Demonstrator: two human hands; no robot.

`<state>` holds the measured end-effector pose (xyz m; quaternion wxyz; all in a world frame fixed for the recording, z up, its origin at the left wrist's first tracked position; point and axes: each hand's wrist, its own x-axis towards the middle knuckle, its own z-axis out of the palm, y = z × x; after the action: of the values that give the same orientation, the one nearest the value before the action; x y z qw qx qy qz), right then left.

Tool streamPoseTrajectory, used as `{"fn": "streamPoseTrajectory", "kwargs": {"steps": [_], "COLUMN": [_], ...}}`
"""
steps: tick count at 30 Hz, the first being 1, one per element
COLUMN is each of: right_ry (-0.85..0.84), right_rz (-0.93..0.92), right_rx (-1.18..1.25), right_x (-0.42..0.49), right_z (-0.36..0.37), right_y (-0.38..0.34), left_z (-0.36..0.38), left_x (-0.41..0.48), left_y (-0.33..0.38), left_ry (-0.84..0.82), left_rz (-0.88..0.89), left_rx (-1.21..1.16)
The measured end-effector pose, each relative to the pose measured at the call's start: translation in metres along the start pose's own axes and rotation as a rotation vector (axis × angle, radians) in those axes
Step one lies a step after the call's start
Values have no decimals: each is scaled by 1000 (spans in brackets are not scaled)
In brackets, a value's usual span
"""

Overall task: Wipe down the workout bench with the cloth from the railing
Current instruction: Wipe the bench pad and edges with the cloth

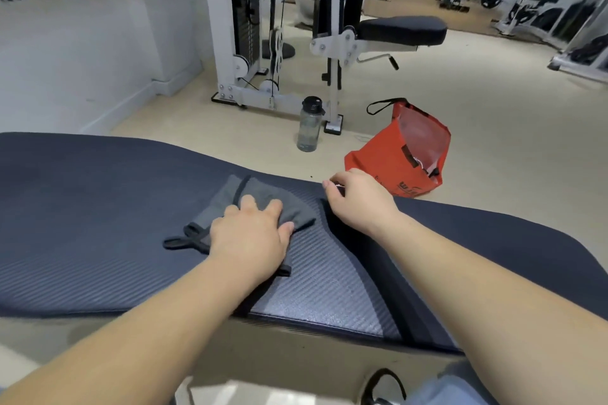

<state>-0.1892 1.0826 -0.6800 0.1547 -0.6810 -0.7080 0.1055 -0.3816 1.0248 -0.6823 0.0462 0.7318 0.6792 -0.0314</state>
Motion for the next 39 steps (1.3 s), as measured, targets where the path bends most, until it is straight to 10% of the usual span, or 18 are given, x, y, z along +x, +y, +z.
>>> {"fn": "streamPoseTrajectory", "kwargs": {"steps": [8, 16, 26, 35, 39], "right_ry": [16, 17, 82, -179, -201], "right_rz": [14, -22, -100, -328, -382], "right_rx": [45, 62, 44, 72, 31], "right_x": [2, -5, 4, -9, -13], "right_z": [-9, -13, -13, 4, 15], "right_y": [31, 50, 25, -54, -78], "left_z": [-2, -1, 12, 12, 19], "left_x": [5, 79, 0, -54, -74], "left_y": [26, 12, 48, -114, -53], "left_ry": [-67, -24, 65, 49, 90], "left_rz": [437, -65, 630, -308, -299], "left_rx": [-102, -52, -42, -63, -97]}}
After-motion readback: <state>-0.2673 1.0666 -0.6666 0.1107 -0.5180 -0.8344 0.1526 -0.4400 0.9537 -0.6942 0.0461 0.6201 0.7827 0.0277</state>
